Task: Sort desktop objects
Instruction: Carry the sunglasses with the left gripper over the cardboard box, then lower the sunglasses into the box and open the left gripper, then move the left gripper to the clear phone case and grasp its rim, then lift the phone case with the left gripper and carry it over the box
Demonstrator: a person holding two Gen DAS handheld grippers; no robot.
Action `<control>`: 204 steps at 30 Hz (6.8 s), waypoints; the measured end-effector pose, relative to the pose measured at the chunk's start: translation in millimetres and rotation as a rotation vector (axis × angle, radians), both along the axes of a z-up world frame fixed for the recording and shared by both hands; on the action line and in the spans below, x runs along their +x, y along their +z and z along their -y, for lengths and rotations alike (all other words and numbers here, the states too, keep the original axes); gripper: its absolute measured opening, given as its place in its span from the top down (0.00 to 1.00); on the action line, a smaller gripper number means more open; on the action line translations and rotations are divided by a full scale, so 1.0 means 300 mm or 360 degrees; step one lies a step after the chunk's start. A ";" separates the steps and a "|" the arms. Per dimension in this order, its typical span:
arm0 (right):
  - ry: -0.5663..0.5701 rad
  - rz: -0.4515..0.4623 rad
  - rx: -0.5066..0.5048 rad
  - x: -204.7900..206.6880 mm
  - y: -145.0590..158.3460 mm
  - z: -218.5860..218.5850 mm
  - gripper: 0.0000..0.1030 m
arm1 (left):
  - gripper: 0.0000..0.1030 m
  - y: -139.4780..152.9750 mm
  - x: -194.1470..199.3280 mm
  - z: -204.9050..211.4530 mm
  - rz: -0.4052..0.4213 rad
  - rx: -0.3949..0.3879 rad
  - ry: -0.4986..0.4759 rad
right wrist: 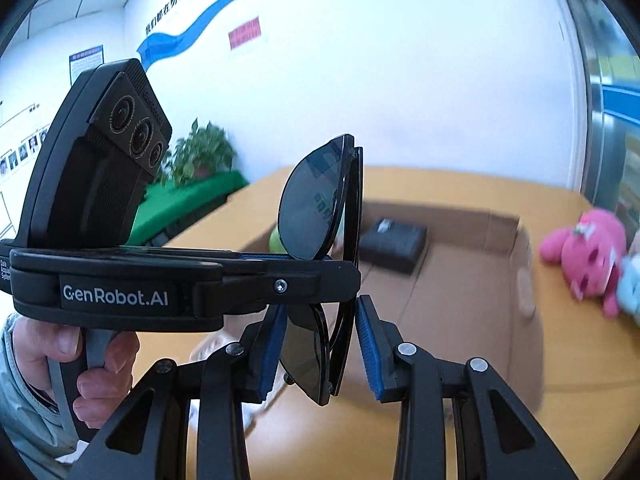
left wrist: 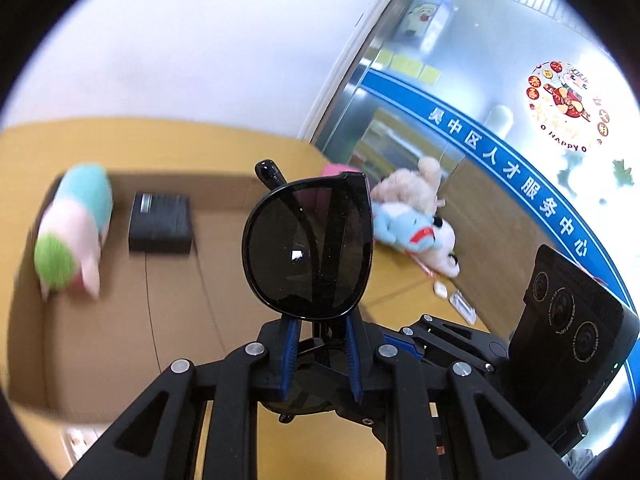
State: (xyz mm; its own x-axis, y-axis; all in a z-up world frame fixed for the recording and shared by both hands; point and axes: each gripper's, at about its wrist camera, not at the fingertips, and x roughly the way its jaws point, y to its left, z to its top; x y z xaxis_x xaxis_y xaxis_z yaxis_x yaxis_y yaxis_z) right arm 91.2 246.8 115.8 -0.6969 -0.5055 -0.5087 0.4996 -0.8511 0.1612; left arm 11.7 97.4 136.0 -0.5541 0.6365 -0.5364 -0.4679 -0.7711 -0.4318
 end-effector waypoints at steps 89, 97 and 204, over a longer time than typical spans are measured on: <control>-0.0583 -0.0010 0.0270 -0.057 -0.027 -0.043 0.00 | 0.19 -0.038 0.205 0.117 -0.0445 -0.0605 0.0752; -0.0605 0.0029 0.0253 -0.075 -0.050 -0.074 0.00 | 0.19 -0.074 0.196 0.098 -0.0409 -0.0632 0.0718; 0.0039 0.0342 0.0118 -0.451 -0.063 0.191 0.86 | 0.92 -0.088 -0.157 0.470 -0.0024 -0.0502 0.0547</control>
